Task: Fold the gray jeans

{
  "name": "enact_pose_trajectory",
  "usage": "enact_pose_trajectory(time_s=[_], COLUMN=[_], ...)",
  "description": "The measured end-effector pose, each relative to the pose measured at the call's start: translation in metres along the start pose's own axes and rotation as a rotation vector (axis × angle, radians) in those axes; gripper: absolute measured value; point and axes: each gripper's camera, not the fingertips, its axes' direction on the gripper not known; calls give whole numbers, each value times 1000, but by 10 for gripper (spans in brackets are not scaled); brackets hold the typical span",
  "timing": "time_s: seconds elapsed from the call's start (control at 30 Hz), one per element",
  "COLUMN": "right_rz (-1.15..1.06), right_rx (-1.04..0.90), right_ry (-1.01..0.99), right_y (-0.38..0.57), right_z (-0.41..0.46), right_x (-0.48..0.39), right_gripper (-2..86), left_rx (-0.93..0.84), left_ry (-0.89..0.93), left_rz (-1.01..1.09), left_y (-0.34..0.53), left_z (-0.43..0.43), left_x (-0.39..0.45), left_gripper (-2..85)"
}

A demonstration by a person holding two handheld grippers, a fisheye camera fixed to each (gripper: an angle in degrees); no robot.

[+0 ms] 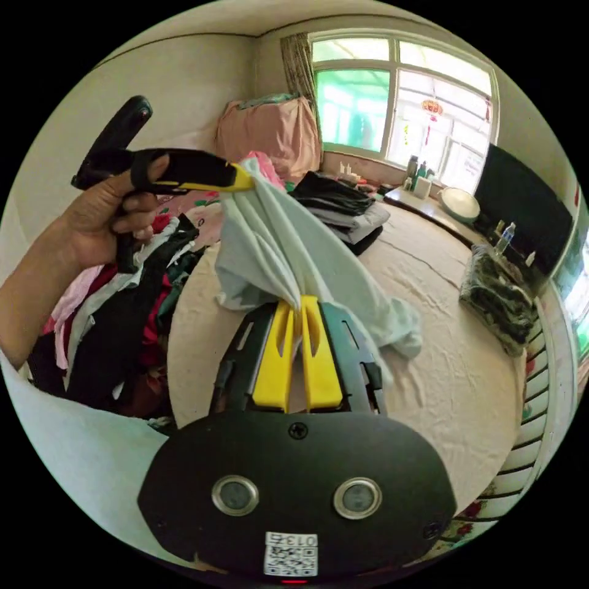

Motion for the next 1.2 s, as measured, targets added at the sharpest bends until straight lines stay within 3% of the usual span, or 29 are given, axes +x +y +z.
enact_pose_trajectory(time_s=[0.23, 0.3, 0.4, 0.63, 0.73, 0.9, 1.2], right_rz=[-246, -307, -401, -390, -266, 68, -72], right_rx=[191, 206, 209, 230, 272, 342, 287], right_ry=[365, 533, 745, 707, 507, -15, 169], right_y=[-17, -13, 2, 25, 31, 49, 86], right_z=[-149, -184, -205, -235, -262, -306, -329], right_x=[-33, -52, -75, -109, -107, -53, -91], right_gripper=[12, 12, 11, 14, 19, 26, 20], left_rx=[58, 122, 364, 513, 522, 569, 628], left_ry=[148, 208, 184, 46, 35, 16, -103], left_rz=[254, 305, 392, 511, 495, 457, 507], left_y=[-13, -11, 4, 35, 42, 57, 74], left_z=[-79, -104, -161, -216, -228, -252, -300], left_x=[74, 93, 128, 193, 200, 207, 249], left_gripper=[4, 4, 2, 1, 1, 1, 0])
